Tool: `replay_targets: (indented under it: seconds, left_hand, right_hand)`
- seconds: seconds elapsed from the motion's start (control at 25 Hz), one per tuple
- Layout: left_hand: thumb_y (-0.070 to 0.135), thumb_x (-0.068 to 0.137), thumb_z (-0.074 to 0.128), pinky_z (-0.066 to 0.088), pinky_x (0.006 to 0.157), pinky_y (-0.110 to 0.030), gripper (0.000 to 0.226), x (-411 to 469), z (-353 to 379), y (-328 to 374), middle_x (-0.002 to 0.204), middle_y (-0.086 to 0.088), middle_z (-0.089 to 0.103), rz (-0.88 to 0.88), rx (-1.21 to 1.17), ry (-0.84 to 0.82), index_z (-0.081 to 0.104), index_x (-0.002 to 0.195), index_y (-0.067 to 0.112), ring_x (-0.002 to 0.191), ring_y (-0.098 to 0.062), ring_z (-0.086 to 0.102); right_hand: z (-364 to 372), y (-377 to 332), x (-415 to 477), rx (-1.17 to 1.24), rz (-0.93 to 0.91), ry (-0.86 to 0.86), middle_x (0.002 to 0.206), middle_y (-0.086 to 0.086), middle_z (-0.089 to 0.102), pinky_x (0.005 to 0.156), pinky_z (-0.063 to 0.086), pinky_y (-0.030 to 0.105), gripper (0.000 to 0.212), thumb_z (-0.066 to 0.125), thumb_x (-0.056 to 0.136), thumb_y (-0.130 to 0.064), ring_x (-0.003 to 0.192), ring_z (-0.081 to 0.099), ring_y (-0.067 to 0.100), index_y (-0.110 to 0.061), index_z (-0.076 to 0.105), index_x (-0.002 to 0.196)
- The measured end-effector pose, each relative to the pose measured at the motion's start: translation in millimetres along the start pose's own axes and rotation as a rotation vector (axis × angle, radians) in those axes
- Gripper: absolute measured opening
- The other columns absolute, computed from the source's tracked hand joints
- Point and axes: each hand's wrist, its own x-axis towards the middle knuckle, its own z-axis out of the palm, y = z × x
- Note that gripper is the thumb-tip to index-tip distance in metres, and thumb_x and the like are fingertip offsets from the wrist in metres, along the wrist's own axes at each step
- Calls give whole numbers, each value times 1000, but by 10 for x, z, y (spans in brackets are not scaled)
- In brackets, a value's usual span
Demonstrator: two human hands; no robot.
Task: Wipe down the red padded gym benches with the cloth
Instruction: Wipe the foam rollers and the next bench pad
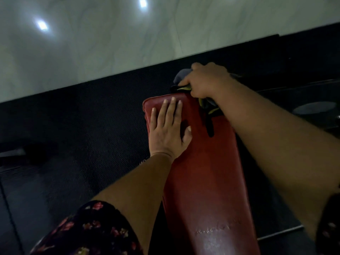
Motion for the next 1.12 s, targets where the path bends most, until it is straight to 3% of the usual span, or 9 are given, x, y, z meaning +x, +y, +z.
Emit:
replay_targets:
  seconds: [0.2, 0.44, 0.6, 0.68, 0.76, 0.96, 1.12]
  left_hand:
    - [49, 94, 30, 7, 121, -47, 70, -11, -10, 30, 158, -10, 32, -5, 22, -2, 35, 152, 10, 147, -26, 22]
    - [47, 92, 31, 7, 121, -48, 70, -8, -7, 13, 158, -11, 32, -4, 34, -12, 33, 152, 11, 147, -28, 23]
    - [45, 90, 36, 3, 121, -47, 71, -21, 4, 12, 158, -15, 29, -10, 31, 13, 31, 152, 12, 147, -28, 21]
    - [45, 90, 35, 3, 121, -47, 69, -19, 4, 10, 159, -14, 29, 0, 37, 5, 30, 153, 17, 147, -28, 22]
    - [45, 90, 35, 4, 121, -48, 67, -12, 9, 7, 158, -14, 30, 4, 48, 5, 32, 152, 20, 147, -28, 21]
    - [45, 89, 36, 6, 120, -51, 68, -16, 22, 13, 158, -13, 30, 9, 49, 13, 32, 152, 21, 147, -28, 20]
    - [47, 92, 32, 4, 120, -49, 67, -12, 29, -3, 160, -12, 26, 15, 62, -5, 30, 153, 21, 148, -27, 18]
  right_hand:
    - [129, 65, -365, 109, 16, 75, 150, 2, 25, 95, 40, 50, 56, 53, 96, -26, 123, 37, 37, -57, 36, 139]
    - [243, 186, -303, 404, 402, 130, 145, 6, 29, 92, 41, 47, 53, 60, 92, -32, 122, 38, 38, -41, 44, 142]
    - [419, 73, -564, 315, 245, 268, 154, 2, 22, 92, 41, 48, 51, 55, 94, -30, 123, 35, 38, -47, 42, 140]
    - [644, 182, -734, 355, 257, 344, 157, 0, 18, 90, 42, 47, 53, 55, 93, -33, 121, 37, 38, -51, 38, 141]
    - [747, 343, -687, 512, 329, 354, 156, 2, 22, 91, 45, 44, 56, 55, 91, -34, 120, 42, 39, -51, 38, 142]
    - [736, 577, -428, 1169, 468, 323, 135, 9, 46, 91, 48, 36, 59, 53, 85, -35, 110, 54, 30, -43, 42, 143]
    - [1069, 370, -908, 1024, 385, 380, 135, 7, 37, 90, 42, 34, 63, 58, 88, -30, 111, 48, 26, -44, 36, 146]
